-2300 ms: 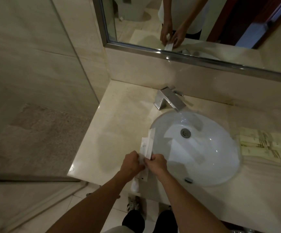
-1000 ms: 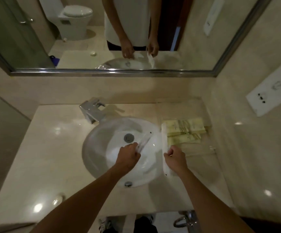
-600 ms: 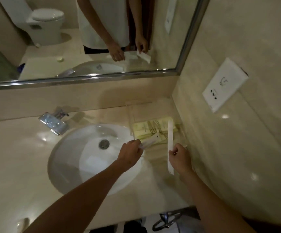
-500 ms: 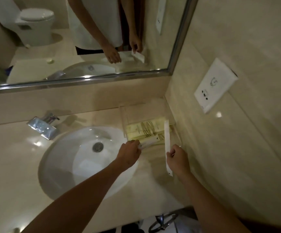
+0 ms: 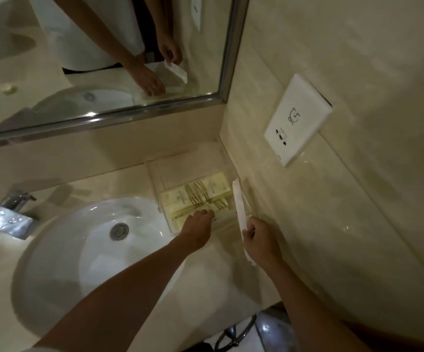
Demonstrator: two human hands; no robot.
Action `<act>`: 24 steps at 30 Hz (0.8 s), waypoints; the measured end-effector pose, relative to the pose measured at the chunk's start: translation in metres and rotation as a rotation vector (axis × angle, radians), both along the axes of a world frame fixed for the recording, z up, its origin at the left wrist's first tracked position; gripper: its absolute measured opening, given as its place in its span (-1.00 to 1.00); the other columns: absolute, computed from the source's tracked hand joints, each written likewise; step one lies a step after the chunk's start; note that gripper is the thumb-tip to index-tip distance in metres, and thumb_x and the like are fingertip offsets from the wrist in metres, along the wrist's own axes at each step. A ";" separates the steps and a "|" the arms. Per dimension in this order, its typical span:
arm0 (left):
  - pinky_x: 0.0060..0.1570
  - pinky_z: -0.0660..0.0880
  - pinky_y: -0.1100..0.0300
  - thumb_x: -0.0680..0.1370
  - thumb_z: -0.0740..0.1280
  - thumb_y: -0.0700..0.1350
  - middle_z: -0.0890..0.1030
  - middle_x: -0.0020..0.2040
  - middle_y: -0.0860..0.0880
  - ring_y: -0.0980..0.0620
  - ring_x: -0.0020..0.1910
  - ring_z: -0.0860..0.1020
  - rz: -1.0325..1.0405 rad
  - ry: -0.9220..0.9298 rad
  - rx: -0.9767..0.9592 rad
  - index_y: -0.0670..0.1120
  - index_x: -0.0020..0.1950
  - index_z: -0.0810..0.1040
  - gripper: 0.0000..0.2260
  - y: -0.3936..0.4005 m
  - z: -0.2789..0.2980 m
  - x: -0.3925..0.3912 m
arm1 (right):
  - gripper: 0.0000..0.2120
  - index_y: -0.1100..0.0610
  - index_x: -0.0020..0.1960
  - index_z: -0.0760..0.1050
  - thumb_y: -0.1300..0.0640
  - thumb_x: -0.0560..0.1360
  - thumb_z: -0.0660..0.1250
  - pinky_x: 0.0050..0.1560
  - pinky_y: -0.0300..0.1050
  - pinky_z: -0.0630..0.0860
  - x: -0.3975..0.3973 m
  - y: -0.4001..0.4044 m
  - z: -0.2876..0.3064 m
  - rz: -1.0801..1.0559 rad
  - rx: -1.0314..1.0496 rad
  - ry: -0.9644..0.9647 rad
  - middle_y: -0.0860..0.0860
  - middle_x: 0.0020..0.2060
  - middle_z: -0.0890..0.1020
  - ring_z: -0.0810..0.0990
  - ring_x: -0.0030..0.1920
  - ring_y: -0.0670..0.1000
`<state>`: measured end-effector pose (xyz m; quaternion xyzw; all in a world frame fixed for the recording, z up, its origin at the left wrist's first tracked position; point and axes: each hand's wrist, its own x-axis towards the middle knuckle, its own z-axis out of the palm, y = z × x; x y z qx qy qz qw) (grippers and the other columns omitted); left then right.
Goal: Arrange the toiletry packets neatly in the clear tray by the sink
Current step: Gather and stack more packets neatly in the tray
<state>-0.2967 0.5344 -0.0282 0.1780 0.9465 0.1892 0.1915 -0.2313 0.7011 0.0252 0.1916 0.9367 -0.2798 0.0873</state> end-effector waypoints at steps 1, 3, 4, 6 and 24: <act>0.11 0.45 -0.04 0.59 0.10 -0.25 0.52 0.22 -0.18 -0.17 0.18 0.48 -0.018 -0.015 0.022 -0.13 0.30 0.39 -0.70 0.002 -0.002 0.000 | -0.58 0.00 -0.38 0.14 0.19 0.49 0.32 -0.42 -0.15 0.31 0.000 0.001 0.000 0.004 0.002 0.005 -0.04 -0.40 0.40 0.44 -0.32 0.04; 0.17 0.48 -0.06 0.61 0.08 -0.21 0.52 0.25 -0.19 -0.16 0.20 0.49 -0.060 -0.068 0.067 -0.11 0.31 0.40 -0.70 0.006 -0.006 0.000 | -0.58 0.00 -0.39 0.13 0.21 0.48 0.32 -0.42 -0.18 0.27 -0.002 0.003 0.002 0.011 -0.004 0.023 -0.07 -0.42 0.35 0.40 -0.33 0.03; 0.22 0.47 -0.07 0.61 0.07 -0.21 0.52 0.27 -0.19 -0.15 0.24 0.49 -0.076 -0.095 0.087 -0.10 0.33 0.41 -0.69 0.006 -0.007 0.000 | -0.57 0.00 -0.39 0.13 0.22 0.48 0.32 -0.40 -0.15 0.29 -0.002 0.004 0.002 0.012 -0.002 0.027 -0.08 -0.42 0.34 0.41 -0.33 0.03; 0.29 0.43 -0.07 0.61 0.06 -0.22 0.50 0.31 -0.19 -0.15 0.29 0.46 -0.105 -0.103 0.101 -0.11 0.37 0.41 -0.66 0.007 -0.008 0.001 | -0.56 0.01 -0.40 0.12 0.22 0.47 0.33 -0.34 -0.11 0.35 -0.003 0.005 0.001 0.004 -0.002 0.022 -0.07 -0.44 0.35 0.44 -0.32 0.05; 0.06 0.50 -0.02 0.60 0.09 -0.08 0.57 0.12 -0.10 -0.10 0.08 0.52 -0.056 -0.012 0.158 -0.05 0.26 0.53 -0.68 -0.021 -0.001 0.006 | -0.58 0.01 -0.38 0.15 0.24 0.49 0.33 -0.41 -0.17 0.25 -0.027 0.007 0.011 0.210 0.114 0.026 -0.09 -0.43 0.35 0.41 -0.31 0.03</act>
